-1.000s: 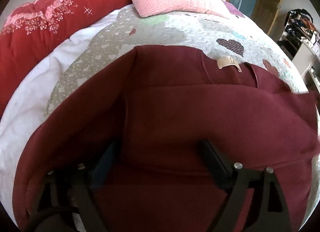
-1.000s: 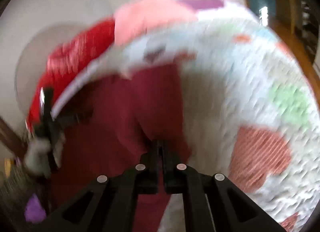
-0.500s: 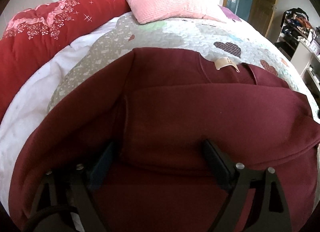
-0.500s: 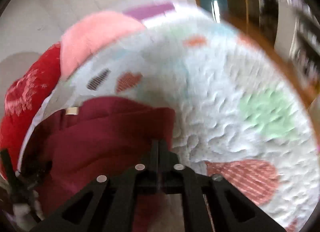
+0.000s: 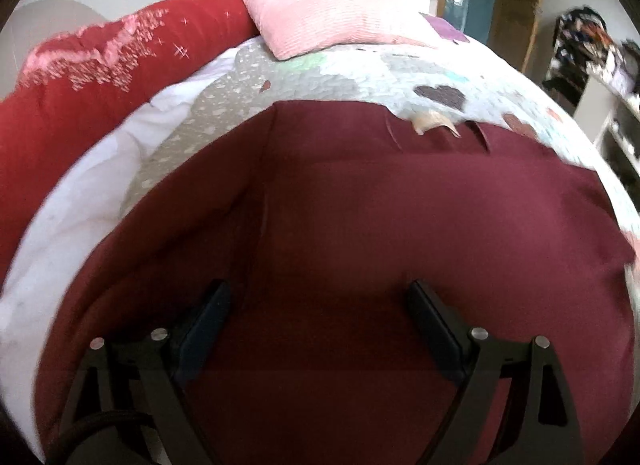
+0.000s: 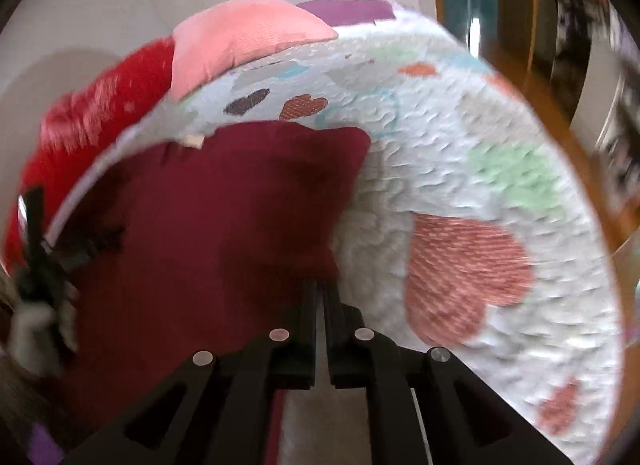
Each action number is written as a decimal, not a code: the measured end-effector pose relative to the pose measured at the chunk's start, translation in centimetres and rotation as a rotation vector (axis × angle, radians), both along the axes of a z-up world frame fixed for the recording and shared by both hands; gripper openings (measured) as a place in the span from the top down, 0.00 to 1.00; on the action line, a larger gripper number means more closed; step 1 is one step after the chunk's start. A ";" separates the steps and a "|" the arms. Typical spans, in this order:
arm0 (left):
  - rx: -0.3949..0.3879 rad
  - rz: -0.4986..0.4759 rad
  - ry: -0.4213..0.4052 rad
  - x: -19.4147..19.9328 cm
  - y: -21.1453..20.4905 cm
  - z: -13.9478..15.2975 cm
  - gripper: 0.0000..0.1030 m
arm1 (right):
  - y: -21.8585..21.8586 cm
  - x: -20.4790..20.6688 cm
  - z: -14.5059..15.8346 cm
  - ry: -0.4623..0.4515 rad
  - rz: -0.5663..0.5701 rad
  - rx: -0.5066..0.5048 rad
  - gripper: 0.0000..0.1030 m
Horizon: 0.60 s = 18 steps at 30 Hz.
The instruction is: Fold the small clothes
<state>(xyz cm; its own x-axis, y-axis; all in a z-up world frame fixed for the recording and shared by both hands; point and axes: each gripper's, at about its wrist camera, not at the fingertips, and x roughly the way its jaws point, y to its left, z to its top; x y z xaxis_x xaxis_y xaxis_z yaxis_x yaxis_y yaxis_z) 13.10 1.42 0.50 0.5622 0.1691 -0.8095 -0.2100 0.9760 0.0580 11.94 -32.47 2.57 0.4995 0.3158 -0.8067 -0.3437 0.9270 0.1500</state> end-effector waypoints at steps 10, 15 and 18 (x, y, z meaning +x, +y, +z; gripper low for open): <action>-0.115 0.138 -0.097 -18.2 3.2 4.7 0.13 | 4.5 -6.0 3.0 -0.019 0.123 0.126 0.60; -0.191 0.351 -0.195 -26.8 8.3 7.3 0.13 | 11.4 -8.8 3.0 -0.005 0.294 0.132 0.57; -0.178 0.420 -0.242 -30.3 10.0 8.7 0.13 | 16.5 -11.2 2.8 0.020 0.412 0.150 0.52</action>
